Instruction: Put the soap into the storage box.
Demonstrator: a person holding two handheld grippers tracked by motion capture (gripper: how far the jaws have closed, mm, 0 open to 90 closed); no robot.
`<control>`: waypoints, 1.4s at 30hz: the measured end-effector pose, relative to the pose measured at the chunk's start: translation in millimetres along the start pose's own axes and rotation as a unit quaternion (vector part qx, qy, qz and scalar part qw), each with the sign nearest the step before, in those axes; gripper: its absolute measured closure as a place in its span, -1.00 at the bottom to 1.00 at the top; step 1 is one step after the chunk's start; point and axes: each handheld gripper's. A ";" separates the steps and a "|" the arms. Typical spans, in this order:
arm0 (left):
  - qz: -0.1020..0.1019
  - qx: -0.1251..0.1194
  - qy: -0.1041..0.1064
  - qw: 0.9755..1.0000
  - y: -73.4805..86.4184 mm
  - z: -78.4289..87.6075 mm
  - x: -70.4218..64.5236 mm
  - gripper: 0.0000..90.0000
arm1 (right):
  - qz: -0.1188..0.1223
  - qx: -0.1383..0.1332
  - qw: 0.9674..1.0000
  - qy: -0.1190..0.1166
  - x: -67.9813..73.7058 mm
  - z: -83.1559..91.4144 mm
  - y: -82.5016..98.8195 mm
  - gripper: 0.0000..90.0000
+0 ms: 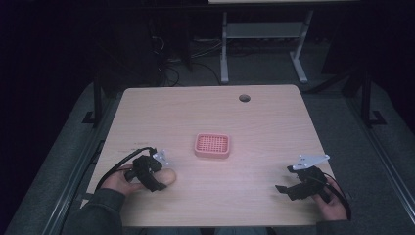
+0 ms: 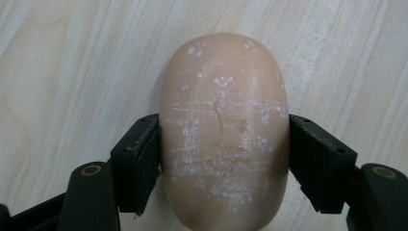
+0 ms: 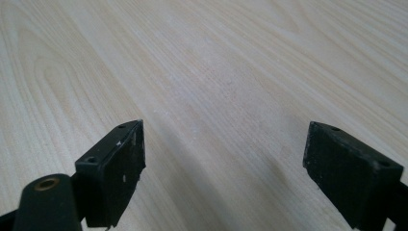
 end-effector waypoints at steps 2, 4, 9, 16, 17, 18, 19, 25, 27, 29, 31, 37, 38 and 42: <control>0.000 -0.002 0.001 1.000 0.2 -0.2 0.3 -0.29 | 0.000 0.001 1.000 0.000 0.1 0.4 -0.1 -0.68; -0.002 -0.002 0.001 1.000 0.4 0.0 0.6 -0.29 | 0.000 0.000 1.000 0.000 -0.1 0.5 -0.1 -0.68; -0.004 -0.006 0.003 1.000 1.3 0.2 0.7 -0.28 | 0.001 0.000 1.000 0.001 0.0 1.0 -0.1 -0.68; -0.003 -0.028 -0.001 1.000 1.3 6.4 1.9 -0.27 | -0.005 -0.003 1.000 0.002 -0.3 1.5 0.1 -0.68; -0.003 -0.028 -0.001 1.000 1.3 6.4 1.9 -0.27 | -0.005 -0.003 1.000 0.002 -0.3 1.5 0.1 -0.68; -0.004 -0.028 -0.001 1.000 0.1 8.6 2.1 -0.27 | -0.004 -0.003 1.000 0.001 -0.3 1.4 0.3 -0.68; -0.004 -0.031 -0.005 0.999 -0.9 9.4 1.9 -0.27 | -0.005 -0.003 1.000 0.001 -0.4 1.3 0.3 -0.68; -0.016 -0.028 -0.007 0.999 -11.7 14.2 3.1 -0.27 | -0.006 -0.004 1.000 0.002 -0.6 1.4 0.4 -0.68; -0.016 -0.029 -0.005 0.999 -15.8 14.7 3.5 -0.27 | -0.005 -0.004 1.000 0.003 -1.1 1.5 0.7 -0.68; -0.021 -0.027 -0.007 0.999 -20.8 15.4 3.5 -0.27 | -0.004 -0.004 1.000 0.002 -1.3 1.4 0.7 -0.68; -0.024 -0.026 -0.006 0.999 -23.6 15.8 3.7 -0.27 | -0.004 -0.003 1.000 0.002 -1.4 1.3 0.7 -0.68; -0.038 -0.018 -0.005 0.999 -41.7 18.4 4.2 -0.27 | -0.002 -0.004 1.000 0.002 -2.2 1.4 1.4 -0.68; -0.039 -0.016 -0.006 0.999 -44.1 18.9 4.5 -0.27 | -0.003 -0.004 1.000 0.002 -2.2 1.4 1.4 -0.68; -0.046 -0.014 -0.007 0.999 -52.8 21.0 5.7 -0.27 | -0.003 -0.005 1.000 0.002 -2.8 1.8 1.7 -0.68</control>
Point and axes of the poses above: each handheld gripper's, and its own axes: z roughly backward along the jaws, y roughly out of its underside, x roughly to its left, and after that the axes turned 11 degrees about z, right-handed
